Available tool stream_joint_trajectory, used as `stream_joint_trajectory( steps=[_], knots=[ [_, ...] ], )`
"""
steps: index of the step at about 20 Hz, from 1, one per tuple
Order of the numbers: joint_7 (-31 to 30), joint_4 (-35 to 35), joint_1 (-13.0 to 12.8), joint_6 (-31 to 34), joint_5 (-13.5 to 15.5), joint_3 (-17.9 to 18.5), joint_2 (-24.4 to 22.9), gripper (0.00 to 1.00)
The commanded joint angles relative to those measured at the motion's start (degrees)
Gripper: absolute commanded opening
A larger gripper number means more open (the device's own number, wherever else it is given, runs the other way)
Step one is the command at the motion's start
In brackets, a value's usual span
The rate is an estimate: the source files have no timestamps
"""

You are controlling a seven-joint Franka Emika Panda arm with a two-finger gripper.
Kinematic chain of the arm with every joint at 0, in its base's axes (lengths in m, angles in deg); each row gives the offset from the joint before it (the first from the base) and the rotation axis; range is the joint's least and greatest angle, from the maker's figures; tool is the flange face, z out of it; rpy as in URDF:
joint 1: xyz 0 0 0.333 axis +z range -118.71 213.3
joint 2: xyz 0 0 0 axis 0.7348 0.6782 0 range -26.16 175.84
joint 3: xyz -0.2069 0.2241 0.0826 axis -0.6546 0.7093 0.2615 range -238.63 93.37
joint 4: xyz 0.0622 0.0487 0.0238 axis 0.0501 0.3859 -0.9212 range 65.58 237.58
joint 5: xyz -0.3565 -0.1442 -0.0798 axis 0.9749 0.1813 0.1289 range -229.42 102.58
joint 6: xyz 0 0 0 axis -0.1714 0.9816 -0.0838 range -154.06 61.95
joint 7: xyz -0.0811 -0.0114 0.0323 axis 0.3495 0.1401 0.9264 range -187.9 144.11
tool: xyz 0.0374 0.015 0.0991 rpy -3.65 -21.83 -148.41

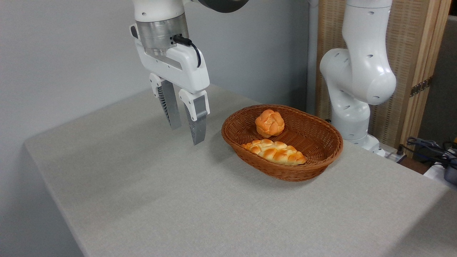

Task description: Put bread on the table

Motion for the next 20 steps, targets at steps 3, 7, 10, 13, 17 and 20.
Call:
stream_joint_trajectory(
  steps=[3, 7, 10, 13, 17, 20],
  knots=[
    [-0.9, -0.7, -0.3, 0.9, -0.1, 0.2, 0.3, 1.0],
    [-0.9, -0.7, -0.3, 1.0, -0.1, 0.2, 0.3, 1.0],
    [-0.9, -0.7, -0.3, 1.0, -0.1, 0.2, 0.3, 1.0],
    [-0.9, -0.7, -0.3, 1.0, -0.1, 0.2, 0.3, 1.0],
    [-0.5, -0.7, -0.3, 2.7, -0.1, 0.1, 0.4, 1.0],
    [-0.4, -0.7, -0.3, 3.2, -0.1, 0.1, 0.4, 1.0]
  ],
)
